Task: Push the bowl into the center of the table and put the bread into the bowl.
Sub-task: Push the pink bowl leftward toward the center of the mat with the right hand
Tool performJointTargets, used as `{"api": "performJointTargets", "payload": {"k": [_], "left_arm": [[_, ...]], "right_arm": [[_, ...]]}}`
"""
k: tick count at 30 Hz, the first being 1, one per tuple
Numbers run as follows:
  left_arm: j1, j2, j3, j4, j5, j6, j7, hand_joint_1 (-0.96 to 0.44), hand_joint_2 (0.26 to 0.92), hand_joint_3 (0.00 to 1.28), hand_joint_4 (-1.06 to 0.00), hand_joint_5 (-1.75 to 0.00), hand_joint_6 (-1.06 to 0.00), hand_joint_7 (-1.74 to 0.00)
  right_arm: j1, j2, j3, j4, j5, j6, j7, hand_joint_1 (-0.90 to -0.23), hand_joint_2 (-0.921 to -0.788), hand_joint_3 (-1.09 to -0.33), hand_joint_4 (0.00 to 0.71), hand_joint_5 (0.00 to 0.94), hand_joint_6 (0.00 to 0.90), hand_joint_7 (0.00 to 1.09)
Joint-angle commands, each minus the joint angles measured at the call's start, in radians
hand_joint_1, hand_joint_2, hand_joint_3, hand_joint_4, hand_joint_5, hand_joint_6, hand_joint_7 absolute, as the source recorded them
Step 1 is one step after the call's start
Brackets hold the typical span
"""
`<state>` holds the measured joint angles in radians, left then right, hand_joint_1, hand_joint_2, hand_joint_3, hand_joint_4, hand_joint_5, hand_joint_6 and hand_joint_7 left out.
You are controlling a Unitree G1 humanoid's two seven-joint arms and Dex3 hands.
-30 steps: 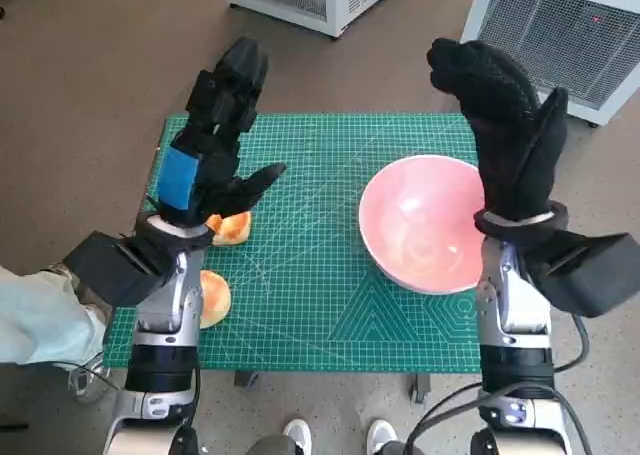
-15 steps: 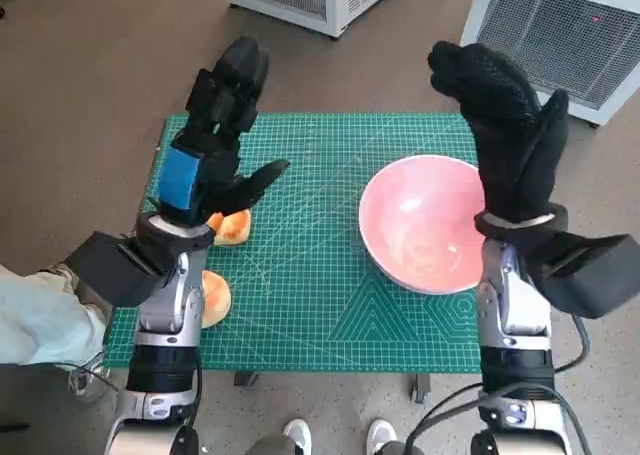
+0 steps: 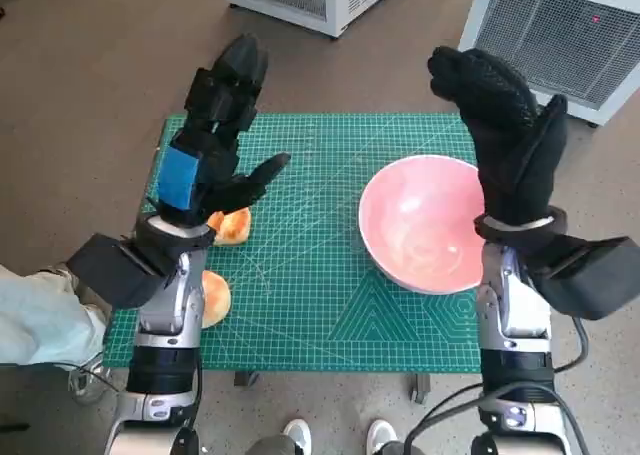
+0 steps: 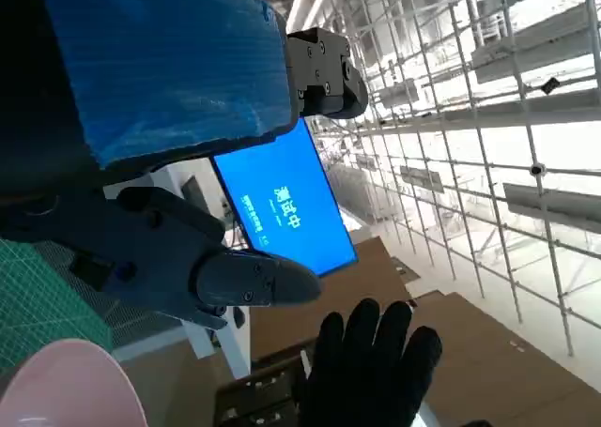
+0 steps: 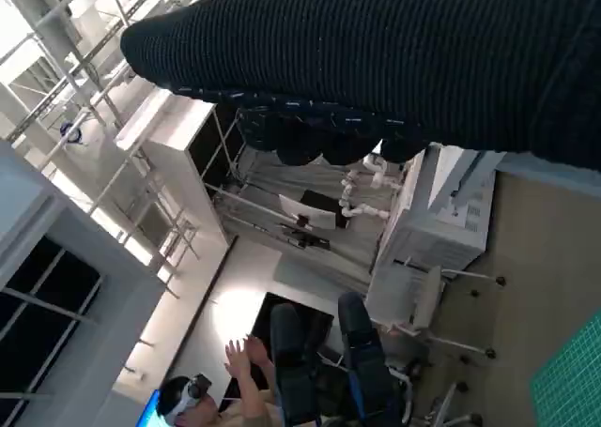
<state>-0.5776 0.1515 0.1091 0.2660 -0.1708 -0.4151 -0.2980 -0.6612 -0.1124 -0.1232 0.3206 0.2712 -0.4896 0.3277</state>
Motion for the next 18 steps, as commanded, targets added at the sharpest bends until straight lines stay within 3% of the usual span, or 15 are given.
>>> {"api": "performJointTargets", "payload": {"k": [1, 14, 18], "left_arm": [[0.007, -0.002, -0.006, -0.009, 0.013, -0.013, 0.01, -0.14, 0.921, 0.35, -0.15, -0.02, -0.03, -0.46], [0.011, -0.001, -0.012, -0.016, 0.019, -0.004, 0.021, -0.14, 0.921, 0.36, -0.15, -0.01, -0.02, -0.47], [0.013, -0.004, -0.014, -0.017, 0.018, -0.005, 0.021, -0.14, 0.921, 0.36, -0.15, -0.01, -0.02, -0.47]], "right_arm": [[0.025, -0.006, -0.003, -0.001, 0.005, 0.019, 0.012, -0.728, -0.921, -0.737, 0.218, 0.0, 0.161, 0.32], [0.032, -0.011, -0.01, -0.008, 0.012, 0.025, 0.019, -0.729, -0.921, -0.732, 0.218, 0.001, 0.161, 0.33], [0.035, -0.03, -0.03, 0.009, 0.026, 0.015, 0.037, -0.73, -0.921, -0.723, 0.222, 0.003, 0.165, 0.33]]}}
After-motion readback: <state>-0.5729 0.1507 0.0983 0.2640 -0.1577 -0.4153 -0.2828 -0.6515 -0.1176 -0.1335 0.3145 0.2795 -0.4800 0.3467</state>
